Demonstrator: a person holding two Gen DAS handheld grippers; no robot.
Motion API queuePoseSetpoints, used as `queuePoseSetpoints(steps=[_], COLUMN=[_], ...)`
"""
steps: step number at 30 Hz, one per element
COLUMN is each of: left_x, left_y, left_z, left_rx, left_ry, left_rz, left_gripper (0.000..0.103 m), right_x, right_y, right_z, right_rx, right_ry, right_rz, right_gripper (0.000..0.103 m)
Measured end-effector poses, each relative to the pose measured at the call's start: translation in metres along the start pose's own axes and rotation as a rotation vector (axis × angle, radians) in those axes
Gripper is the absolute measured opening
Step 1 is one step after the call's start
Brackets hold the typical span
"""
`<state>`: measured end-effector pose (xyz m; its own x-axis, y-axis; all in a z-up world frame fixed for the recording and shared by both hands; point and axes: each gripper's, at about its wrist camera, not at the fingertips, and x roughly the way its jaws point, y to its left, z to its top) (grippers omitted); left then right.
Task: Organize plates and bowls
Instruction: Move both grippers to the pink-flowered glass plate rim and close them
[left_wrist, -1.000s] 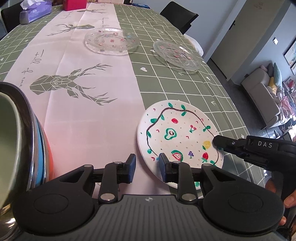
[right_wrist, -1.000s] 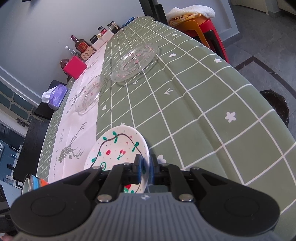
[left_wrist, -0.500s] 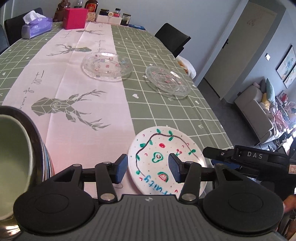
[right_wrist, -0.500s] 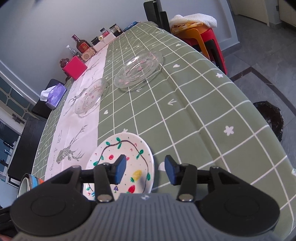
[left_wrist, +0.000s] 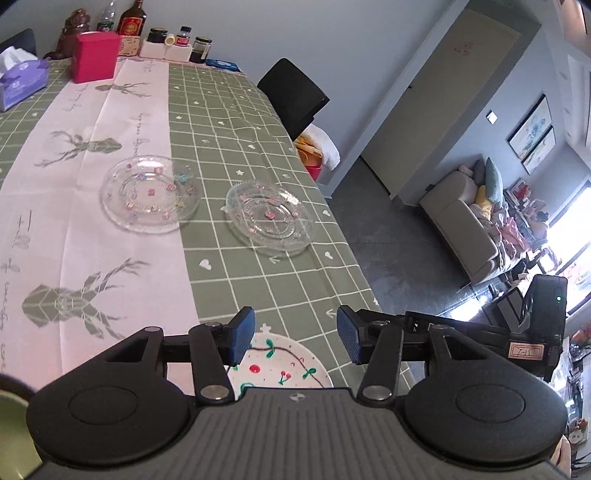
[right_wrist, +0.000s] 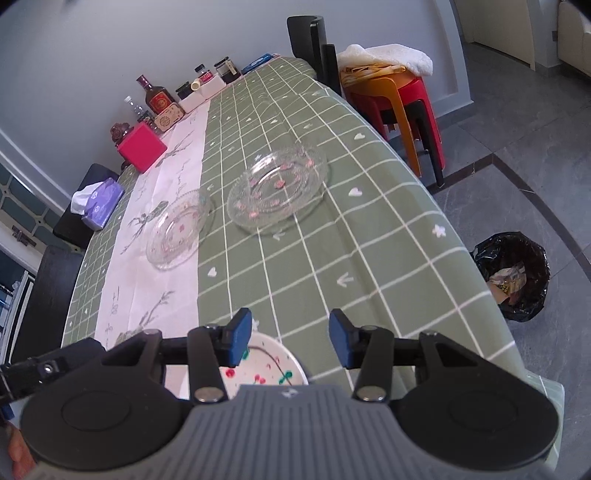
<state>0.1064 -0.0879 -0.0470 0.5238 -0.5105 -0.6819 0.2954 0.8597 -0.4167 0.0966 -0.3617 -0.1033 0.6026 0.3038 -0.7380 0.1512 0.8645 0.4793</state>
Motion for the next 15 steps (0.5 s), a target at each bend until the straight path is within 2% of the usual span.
queuePoseSetpoints(steps=[4, 11, 15], left_x=[0.012, 0.055, 0.095], left_y=[-0.004, -0.013, 0.0], left_z=[0.039, 0.084, 0.102], left_rx=[0.041, 0.232, 0.234], left_ry=[0.038, 0.041, 0.083], left_rz=[0.005, 0.065, 0.058], left_gripper=[0.059, 0.058, 0.05], right_x=[0.007, 0.033, 0.053], right_y=[0.004, 0.004, 0.002], right_z=[0.025, 0.067, 0.087], right_rx=[0.011, 0.049, 0.06], right_ry=[0.015, 0.042, 0.054], right_rz=[-0.019, -0.055, -0.079], right_gripper=[0.046, 0.046, 0.046])
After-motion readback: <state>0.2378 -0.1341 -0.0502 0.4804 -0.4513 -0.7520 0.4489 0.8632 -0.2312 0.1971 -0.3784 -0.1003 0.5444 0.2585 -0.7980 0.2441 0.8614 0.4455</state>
